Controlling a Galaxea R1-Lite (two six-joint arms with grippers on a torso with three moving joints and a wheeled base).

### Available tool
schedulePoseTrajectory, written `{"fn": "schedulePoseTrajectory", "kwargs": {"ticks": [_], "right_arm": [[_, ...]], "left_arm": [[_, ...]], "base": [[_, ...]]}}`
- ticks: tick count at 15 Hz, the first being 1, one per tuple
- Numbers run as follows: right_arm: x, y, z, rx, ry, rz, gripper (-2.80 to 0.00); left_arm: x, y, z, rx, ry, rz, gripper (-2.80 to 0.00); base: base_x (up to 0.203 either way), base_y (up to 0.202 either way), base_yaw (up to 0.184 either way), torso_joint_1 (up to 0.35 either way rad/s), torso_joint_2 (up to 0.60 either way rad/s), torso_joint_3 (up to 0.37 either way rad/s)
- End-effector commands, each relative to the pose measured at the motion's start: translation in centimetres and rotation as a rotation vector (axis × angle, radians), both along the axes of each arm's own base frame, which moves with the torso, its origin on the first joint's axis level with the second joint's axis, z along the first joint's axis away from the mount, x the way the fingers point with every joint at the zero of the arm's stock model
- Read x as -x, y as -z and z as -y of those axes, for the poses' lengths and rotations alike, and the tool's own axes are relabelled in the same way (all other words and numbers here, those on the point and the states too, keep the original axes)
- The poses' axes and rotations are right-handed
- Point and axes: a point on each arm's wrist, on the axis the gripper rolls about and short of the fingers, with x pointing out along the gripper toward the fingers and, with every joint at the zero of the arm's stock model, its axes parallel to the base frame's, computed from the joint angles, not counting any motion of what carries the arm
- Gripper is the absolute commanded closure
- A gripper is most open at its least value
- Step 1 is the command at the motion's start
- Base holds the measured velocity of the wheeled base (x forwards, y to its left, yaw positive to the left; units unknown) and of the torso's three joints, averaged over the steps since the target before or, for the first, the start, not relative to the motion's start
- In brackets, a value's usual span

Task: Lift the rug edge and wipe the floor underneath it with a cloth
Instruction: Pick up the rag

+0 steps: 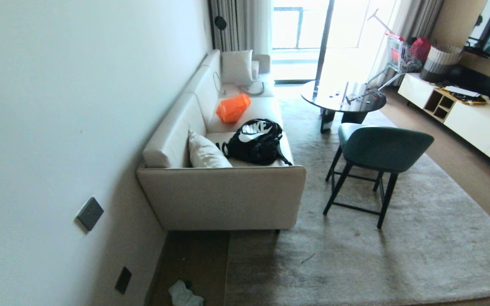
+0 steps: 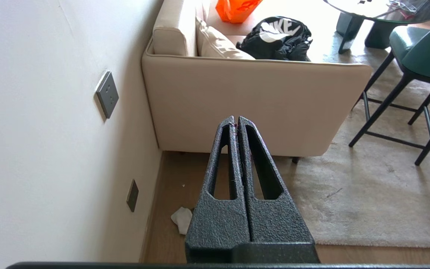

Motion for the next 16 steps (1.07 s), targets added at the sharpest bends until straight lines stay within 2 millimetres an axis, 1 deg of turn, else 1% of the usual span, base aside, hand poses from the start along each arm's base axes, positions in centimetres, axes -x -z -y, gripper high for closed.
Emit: {"fn": "schedulePoseTrajectory", "kwargs": {"ticks": [1,16], "right_arm": [[-0.01,-0.01,0.0,0.0,0.0,-0.001,0.0],[-0.01,-0.01,0.0,0.0,0.0,-0.001,0.0]], "left_arm": [[0.0,0.01,0.0,-0.001,-0.002,0.0,0.0],[0.0,0.01,0.0,0.0,0.0,0.0,0.0]], "base": [[0.0,0.0,0.0,0.0,0.0,0.0],[0.0,0.0,0.0,0.0,0.0,0.0]]}}
